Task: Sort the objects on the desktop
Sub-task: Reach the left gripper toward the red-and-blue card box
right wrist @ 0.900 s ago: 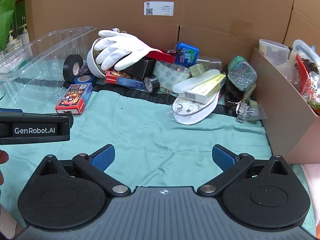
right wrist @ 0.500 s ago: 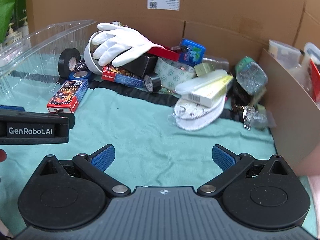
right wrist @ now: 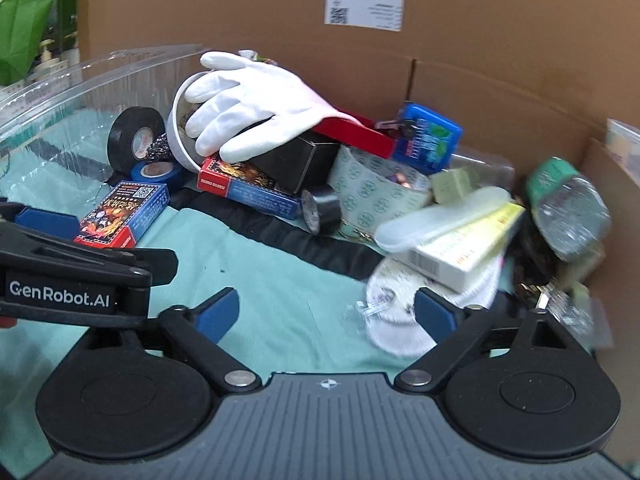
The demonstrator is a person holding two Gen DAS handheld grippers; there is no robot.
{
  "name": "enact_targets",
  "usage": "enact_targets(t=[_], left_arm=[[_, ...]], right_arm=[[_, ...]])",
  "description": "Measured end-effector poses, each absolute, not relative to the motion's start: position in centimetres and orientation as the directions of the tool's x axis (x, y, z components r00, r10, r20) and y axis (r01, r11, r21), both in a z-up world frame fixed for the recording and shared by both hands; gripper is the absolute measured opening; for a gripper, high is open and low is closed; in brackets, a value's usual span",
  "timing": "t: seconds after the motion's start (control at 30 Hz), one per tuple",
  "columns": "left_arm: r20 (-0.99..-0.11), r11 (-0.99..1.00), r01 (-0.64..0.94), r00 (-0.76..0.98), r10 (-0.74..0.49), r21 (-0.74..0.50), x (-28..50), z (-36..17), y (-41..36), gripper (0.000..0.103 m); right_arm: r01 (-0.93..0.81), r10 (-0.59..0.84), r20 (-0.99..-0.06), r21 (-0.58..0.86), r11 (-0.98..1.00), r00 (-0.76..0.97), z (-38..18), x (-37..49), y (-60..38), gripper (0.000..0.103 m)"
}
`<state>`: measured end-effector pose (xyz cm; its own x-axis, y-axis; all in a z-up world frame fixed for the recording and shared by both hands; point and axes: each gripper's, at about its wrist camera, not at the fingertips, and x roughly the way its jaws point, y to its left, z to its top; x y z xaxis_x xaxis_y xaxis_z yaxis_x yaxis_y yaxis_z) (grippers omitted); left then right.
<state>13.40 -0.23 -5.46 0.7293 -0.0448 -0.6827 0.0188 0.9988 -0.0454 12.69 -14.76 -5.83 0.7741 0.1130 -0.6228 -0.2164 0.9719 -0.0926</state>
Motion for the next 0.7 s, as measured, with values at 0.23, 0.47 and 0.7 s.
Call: enact_targets(t=[0.23,0.47,0.7], left_arm=[[-0.691,0.999,-0.028,0.723,-0.007,-0.039,15.7,-6.3,0.8,0.103],[-0.676,0.999,-0.023,0.736,0.033,0.023,16.8,-6.9,0.6,0.103],[-0.689,0.994,-0.102,0.723,0.057,-0.026,17.6,-8.5,1.9,0.103]], right_arm=[[-0.264,0.150,-0.634,-0.088,0.961,0.758,-6.3,16.2,-14.6,0.068],[-0.279,0.176,-0.620,-0.072,0.957,0.765,-6.5,18.3,-14.0,0.058],[-0.285,0.187,-0.619,-0.061,0.957,0.763,-7.1,19.3,-13.2,0.049]])
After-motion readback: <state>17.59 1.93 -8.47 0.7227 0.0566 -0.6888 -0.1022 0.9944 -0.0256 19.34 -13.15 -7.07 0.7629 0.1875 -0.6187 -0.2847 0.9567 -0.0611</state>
